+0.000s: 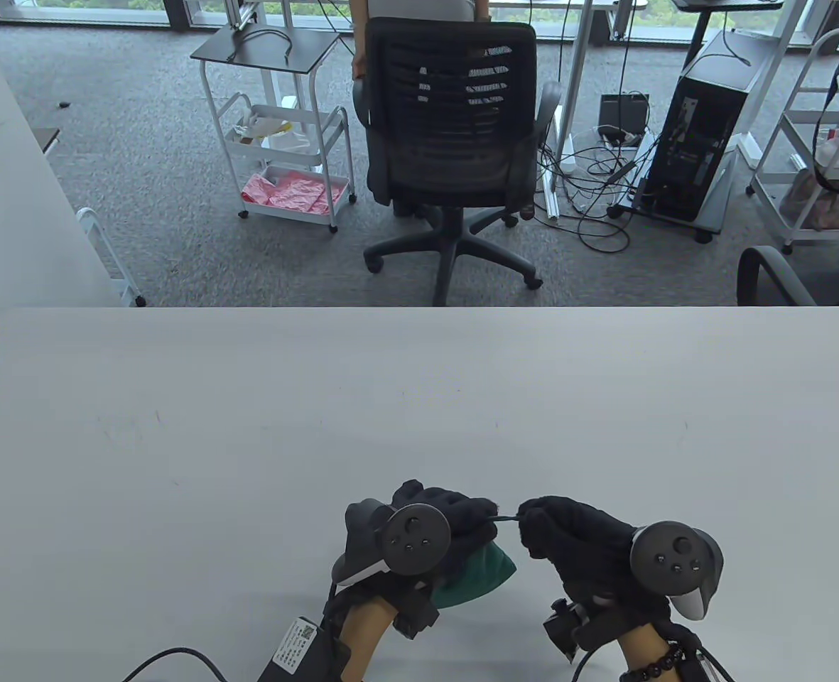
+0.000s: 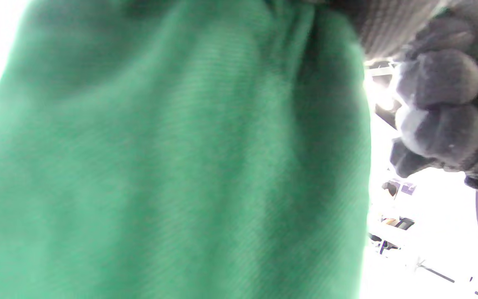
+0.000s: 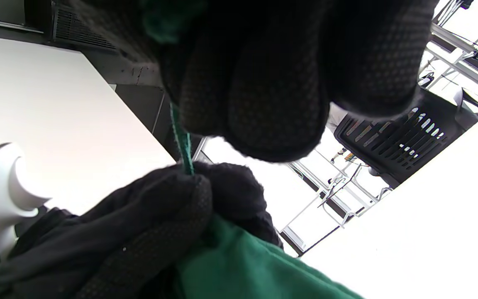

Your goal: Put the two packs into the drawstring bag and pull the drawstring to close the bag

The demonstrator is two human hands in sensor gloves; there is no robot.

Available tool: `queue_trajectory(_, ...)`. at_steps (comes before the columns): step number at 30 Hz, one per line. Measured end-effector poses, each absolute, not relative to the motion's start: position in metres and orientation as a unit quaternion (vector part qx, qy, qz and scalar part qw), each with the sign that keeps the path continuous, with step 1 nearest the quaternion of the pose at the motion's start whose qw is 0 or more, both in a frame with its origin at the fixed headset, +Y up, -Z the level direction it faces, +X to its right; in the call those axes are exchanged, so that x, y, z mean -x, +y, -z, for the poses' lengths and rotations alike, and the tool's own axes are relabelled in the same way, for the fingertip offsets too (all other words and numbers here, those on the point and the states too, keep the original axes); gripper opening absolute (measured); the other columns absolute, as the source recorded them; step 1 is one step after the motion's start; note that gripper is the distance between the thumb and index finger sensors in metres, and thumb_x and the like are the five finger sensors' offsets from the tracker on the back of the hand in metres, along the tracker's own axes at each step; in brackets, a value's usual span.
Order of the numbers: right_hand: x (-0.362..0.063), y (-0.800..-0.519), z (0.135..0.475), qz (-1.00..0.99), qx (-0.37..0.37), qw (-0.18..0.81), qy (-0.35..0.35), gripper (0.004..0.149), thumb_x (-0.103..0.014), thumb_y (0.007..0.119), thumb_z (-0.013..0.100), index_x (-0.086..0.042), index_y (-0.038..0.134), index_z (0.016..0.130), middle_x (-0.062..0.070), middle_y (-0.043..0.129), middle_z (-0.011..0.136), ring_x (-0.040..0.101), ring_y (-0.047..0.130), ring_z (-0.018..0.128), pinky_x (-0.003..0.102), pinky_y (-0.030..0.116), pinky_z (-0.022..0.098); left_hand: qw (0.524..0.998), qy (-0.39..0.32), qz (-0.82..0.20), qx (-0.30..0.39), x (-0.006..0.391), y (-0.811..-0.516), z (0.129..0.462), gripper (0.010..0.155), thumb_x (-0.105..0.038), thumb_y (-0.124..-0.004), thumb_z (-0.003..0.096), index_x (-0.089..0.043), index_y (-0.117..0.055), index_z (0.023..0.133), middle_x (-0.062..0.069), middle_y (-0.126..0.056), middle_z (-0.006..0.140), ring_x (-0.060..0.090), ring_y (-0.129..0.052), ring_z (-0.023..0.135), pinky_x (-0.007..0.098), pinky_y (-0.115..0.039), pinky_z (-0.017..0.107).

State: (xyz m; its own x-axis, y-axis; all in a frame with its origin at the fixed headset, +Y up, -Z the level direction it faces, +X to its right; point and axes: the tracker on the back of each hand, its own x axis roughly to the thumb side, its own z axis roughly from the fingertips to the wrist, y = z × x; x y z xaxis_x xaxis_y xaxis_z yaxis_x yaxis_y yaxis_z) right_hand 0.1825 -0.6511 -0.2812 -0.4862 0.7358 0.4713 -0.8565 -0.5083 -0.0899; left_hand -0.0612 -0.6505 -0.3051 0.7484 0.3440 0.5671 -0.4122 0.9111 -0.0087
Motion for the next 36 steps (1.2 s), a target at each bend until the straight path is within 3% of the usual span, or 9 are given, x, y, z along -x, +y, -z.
queue_trajectory(22, -0.204, -0.646, 0.282, -0.827, -0.16, 0.505, -0.186, 0.036, -0.043, 0.075, 0.051, -0.016, 0.093, 0.067, 0.001, 0.104, 0.05, 0.013, 0.108, 0.033, 0.04, 0.095, 0.038, 0.942, -0.263, -0.207, -0.027, 0.069, -0.662, 0.317, 0.044, -0.056, -0.071, 0.05, -0.039, -0.083, 0.088, 0.0, -0.092, 0.094, 0.032, -0.096, 0.088, 0.068, -0.07, 0.068)
queue_trajectory(36, -0.212, -0.64, 0.277, -0.815, -0.152, 0.509, -0.232, 0.036, -0.042, 0.076, 0.051, -0.015, 0.093, 0.066, 0.001, 0.104, 0.049, 0.012, 0.108, 0.032, 0.04, 0.096, 0.037, 0.941, -0.251, -0.226, -0.026, 0.073, -0.666, 0.322, 0.045, -0.059, -0.071, 0.049, -0.041, -0.083, 0.088, 0.001, -0.092, 0.094, 0.032, -0.097, 0.086, 0.067, -0.071, 0.067)
